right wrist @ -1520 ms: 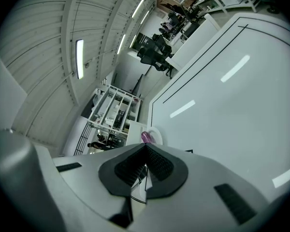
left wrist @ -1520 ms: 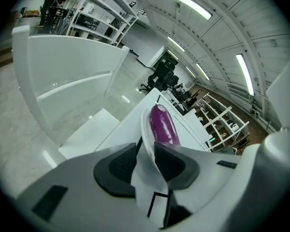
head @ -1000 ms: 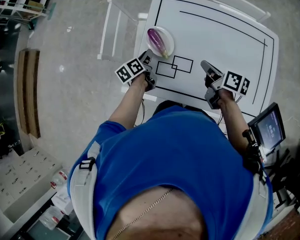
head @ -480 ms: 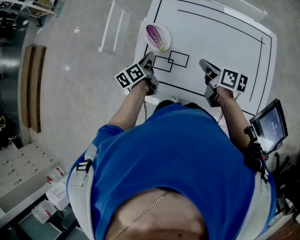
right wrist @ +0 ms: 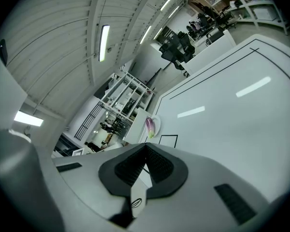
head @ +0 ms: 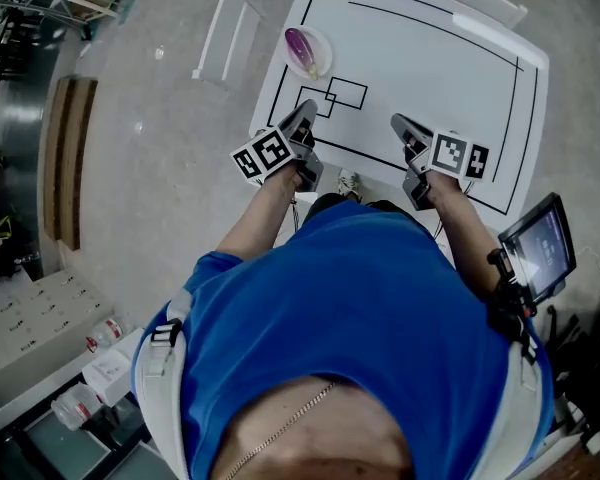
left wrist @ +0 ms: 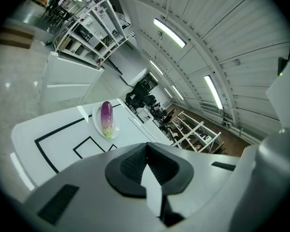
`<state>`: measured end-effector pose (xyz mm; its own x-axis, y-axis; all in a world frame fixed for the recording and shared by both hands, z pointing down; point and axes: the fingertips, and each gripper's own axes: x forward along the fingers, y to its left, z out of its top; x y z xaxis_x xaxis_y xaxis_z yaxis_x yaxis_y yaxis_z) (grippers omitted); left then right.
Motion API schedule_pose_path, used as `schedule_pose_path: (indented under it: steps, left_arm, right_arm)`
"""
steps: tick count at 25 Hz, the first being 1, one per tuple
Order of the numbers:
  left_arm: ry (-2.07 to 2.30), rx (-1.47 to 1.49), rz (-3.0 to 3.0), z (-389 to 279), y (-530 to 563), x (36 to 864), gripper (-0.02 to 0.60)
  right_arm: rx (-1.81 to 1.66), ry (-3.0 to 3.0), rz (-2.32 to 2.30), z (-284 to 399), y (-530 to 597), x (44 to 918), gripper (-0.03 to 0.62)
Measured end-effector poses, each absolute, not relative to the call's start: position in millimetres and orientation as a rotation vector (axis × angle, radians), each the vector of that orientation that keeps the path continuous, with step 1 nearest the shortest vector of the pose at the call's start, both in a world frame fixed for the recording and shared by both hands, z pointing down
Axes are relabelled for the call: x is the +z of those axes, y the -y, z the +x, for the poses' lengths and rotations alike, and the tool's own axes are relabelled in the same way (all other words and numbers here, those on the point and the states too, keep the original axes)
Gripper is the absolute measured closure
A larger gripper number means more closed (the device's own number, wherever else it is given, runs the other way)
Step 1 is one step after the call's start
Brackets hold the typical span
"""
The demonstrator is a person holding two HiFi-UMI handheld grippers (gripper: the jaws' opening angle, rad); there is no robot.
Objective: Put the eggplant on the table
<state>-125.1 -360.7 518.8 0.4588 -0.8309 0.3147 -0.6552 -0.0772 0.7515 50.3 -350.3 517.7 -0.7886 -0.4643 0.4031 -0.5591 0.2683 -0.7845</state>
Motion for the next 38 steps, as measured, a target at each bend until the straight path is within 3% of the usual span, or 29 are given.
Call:
schedule_pose_path:
  steps: [17, 38]
  left_arm:
    - [1.238, -0.292, 1.856, -66.4, 280.3, 502.5, 0.574]
    - [1.208, -0.229, 1.9, -26.2, 237.7, 509.3, 0.574]
  right_arm:
    - [1.254, 2.504, 1.016, 83.0, 287.1, 511.0, 0.591]
    - [1.132, 2.537, 1.044, 99.3, 244.3, 511.3, 0.592]
